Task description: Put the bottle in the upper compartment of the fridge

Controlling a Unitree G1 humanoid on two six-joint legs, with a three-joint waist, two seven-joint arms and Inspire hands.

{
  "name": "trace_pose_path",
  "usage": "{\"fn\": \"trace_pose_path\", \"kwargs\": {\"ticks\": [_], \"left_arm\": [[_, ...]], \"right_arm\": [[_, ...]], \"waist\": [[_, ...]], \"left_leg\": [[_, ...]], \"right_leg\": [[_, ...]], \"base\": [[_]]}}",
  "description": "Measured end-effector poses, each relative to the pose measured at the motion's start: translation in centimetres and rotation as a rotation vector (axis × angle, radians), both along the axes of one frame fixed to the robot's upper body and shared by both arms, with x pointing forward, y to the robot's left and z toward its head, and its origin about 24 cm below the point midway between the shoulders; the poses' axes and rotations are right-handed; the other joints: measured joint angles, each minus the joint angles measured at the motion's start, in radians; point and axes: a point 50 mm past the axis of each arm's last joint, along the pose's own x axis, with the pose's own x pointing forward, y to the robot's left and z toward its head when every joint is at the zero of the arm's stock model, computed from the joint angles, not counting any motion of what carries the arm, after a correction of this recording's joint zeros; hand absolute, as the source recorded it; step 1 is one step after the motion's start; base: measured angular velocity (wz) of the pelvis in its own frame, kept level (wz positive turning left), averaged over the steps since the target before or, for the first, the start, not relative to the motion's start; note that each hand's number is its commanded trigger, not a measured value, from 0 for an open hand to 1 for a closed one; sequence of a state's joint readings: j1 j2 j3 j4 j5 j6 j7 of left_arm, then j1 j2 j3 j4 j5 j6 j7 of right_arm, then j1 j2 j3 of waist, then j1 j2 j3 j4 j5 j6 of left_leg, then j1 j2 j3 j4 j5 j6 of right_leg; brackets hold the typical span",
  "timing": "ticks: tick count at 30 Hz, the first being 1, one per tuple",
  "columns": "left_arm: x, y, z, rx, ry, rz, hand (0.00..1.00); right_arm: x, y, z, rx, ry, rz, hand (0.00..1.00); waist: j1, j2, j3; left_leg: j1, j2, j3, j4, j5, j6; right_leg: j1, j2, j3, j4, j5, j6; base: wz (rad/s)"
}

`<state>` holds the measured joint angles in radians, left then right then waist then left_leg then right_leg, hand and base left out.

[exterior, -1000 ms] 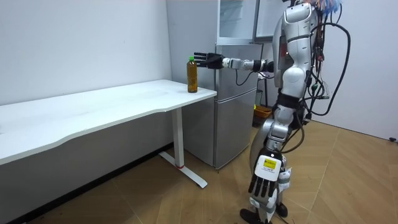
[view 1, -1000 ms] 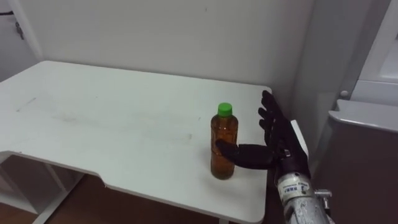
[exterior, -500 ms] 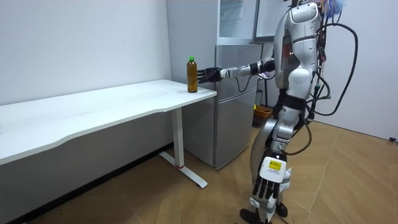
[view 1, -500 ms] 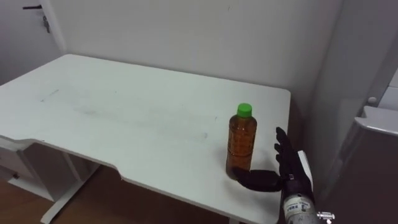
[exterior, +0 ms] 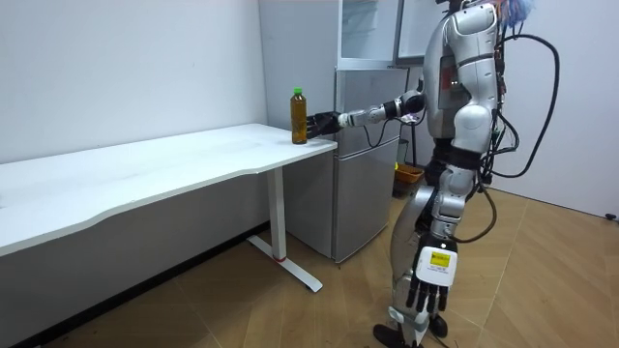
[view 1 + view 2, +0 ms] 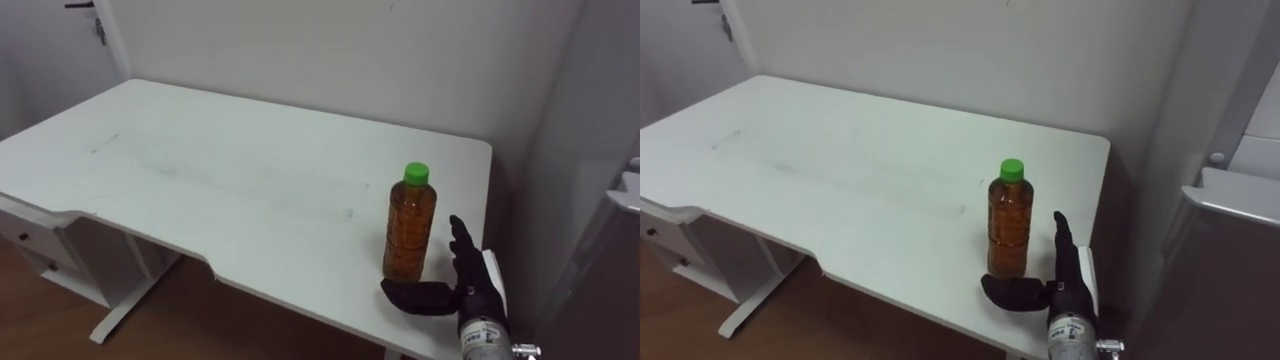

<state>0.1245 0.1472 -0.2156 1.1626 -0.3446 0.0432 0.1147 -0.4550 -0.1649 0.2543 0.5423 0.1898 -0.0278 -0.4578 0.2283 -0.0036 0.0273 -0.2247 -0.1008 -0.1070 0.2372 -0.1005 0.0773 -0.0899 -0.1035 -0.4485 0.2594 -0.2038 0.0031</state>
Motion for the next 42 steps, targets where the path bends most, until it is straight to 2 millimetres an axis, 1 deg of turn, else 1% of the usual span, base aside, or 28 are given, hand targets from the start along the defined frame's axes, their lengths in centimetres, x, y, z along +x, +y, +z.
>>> {"fn": "trace_pose_path", "kwargs": {"ticks": [6,9,12,13,16,20,25,32,33,40,42], "left_arm": [[-0.1,-0.2,-0.1,-0.001,0.01,-0.028,0.0],[0.1,-0.4,-0.1,-0.006,0.006,-0.032,0.0],[0.5,-0.8,-0.1,-0.013,-0.004,-0.028,0.0],[0.7,-0.9,-0.1,-0.018,-0.01,-0.024,0.0],[1.0,-1.1,-0.1,-0.022,-0.017,-0.028,0.0],[1.3,-1.1,-0.1,-0.025,-0.023,-0.031,0.0],[1.3,-1.3,-0.1,-0.043,-0.026,-0.034,0.0],[1.4,-1.4,-0.1,-0.049,-0.03,-0.036,0.0],[1.5,-1.4,-0.1,-0.049,-0.032,-0.036,0.0],[1.6,-1.5,0.0,-0.047,-0.036,-0.043,0.0],[1.7,-1.5,0.0,-0.046,-0.039,-0.045,0.0]], "right_arm": [[0.3,-0.1,0.3,-0.003,-0.018,-0.019,0.0],[0.5,-0.2,0.4,-0.005,-0.025,-0.029,0.0],[0.6,-0.4,0.5,-0.01,-0.032,-0.057,0.0],[0.6,-0.5,0.4,-0.017,-0.031,-0.068,0.0],[1.0,-0.5,0.7,-0.025,-0.036,-0.073,0.0],[1.2,-0.6,0.7,-0.031,-0.031,-0.079,0.0],[1.2,-0.7,0.7,-0.034,-0.031,-0.089,0.0],[1.3,-0.8,0.8,-0.038,-0.036,-0.099,0.0],[1.3,-0.7,0.9,-0.044,-0.039,-0.098,0.0],[1.4,-0.8,1.3,-0.062,-0.056,-0.111,0.0],[1.5,-0.8,1.4,-0.067,-0.058,-0.11,0.0]], "waist": [[0.002,0.001,0.0006],[0.004,0.007,0.0035],[0.022,0.011,0.0051],[0.027,0.013,0.0053],[0.028,0.018,0.0054],[0.03,0.019,0.0048],[0.043,0.02,0.0039],[0.049,0.02,0.0036],[0.049,0.019,0.0018],[0.052,0.017,0.0012],[0.051,0.016,0.0015]], "left_leg": [[-0.019,0.0,-0.007,0.003,0.005,-0.003],[-0.026,0.0,-0.009,0.005,0.005,-0.003],[-0.036,0.0,-0.008,0.014,0.005,-0.003],[-0.038,0.0,-0.008,0.018,0.005,-0.003],[-0.047,0.0,-0.007,0.019,0.007,-0.003],[-0.05,0.0,-0.008,0.021,0.01,-0.005],[-0.051,-0.004,-0.005,0.02,0.012,-0.006],[-0.053,-0.005,-0.004,0.021,0.019,-0.007],[-0.06,-0.006,-0.003,0.021,0.019,-0.007],[-0.074,-0.02,0.003,0.021,0.027,-0.002],[-0.078,-0.02,0.006,0.023,0.027,-0.001]], "right_leg": [[-0.017,0.0,-0.001,0.006,0.0,-0.001],[-0.021,-0.001,0.0,0.014,-0.001,-0.001],[-0.031,-0.001,0.004,0.019,-0.001,-0.002],[-0.033,-0.001,0.007,0.022,-0.001,-0.003],[-0.048,-0.003,0.014,0.035,-0.002,-0.005],[-0.052,-0.003,0.017,0.039,-0.004,-0.008],[-0.066,-0.017,0.025,0.057,-0.019,-0.012],[-0.073,-0.022,0.025,0.071,-0.03,-0.012],[-0.08,-0.024,0.025,0.076,-0.032,-0.013],[-0.12,-0.051,0.032,0.133,-0.054,-0.011],[-0.126,-0.054,0.032,0.139,-0.055,-0.011]], "base": [[0.04],[0.03],[-0.01],[0.05],[-0.01],[-0.01],[0.0],[0.02],[0.0],[0.01],[-0.02]]}}
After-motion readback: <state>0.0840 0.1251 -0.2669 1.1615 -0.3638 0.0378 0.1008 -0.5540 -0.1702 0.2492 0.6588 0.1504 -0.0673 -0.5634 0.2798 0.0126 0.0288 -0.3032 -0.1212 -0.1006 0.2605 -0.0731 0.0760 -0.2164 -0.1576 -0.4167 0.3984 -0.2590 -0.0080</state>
